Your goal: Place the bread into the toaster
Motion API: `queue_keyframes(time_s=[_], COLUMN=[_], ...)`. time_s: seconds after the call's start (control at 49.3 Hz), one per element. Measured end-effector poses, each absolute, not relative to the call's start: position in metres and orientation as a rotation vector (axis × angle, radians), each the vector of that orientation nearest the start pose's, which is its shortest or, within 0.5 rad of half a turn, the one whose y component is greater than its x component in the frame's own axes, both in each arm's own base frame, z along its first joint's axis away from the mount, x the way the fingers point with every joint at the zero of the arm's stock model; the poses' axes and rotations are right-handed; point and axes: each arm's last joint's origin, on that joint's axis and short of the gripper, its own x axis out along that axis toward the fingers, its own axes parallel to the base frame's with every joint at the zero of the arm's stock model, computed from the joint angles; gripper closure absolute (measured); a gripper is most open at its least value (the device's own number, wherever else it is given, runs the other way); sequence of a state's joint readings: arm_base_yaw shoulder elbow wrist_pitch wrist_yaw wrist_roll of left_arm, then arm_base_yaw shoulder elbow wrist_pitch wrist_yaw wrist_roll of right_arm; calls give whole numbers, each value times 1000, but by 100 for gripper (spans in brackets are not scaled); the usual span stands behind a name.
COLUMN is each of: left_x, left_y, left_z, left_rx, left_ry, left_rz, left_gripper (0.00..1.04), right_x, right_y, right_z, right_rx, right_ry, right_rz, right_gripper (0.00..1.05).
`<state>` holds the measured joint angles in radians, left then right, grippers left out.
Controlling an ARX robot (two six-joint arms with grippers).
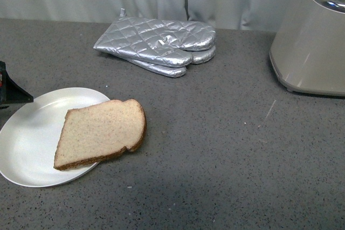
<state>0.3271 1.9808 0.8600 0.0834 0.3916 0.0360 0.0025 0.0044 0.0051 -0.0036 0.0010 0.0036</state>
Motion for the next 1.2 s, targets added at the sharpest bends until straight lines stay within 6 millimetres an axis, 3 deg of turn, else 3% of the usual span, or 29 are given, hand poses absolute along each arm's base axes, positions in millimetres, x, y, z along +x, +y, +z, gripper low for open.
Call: queue_keyframes(time_s=[0.345, 0.608, 0.791, 1.014, 1.196], left_x=[316, 316, 317, 318, 318], left_y=[89, 80, 78, 79, 79], left_z=[65, 64, 62, 60, 60], left_rx=[-290, -133, -83, -66, -96], left_ry=[1017, 1084, 1104, 1122, 1118], left_rz=[-117, -151, -131, -100, -100], left_gripper=[7, 8, 33, 73, 95], right_x=[98, 98, 98, 98, 98], right_y=[0, 0, 0, 0, 0], right_z=[165, 165, 165, 165, 165], right_rx=[4, 4, 4, 4, 4], right_ry=[3, 3, 3, 3, 3], right_rz=[2, 2, 2, 2, 2], right_gripper=[9, 9, 9, 9, 9])
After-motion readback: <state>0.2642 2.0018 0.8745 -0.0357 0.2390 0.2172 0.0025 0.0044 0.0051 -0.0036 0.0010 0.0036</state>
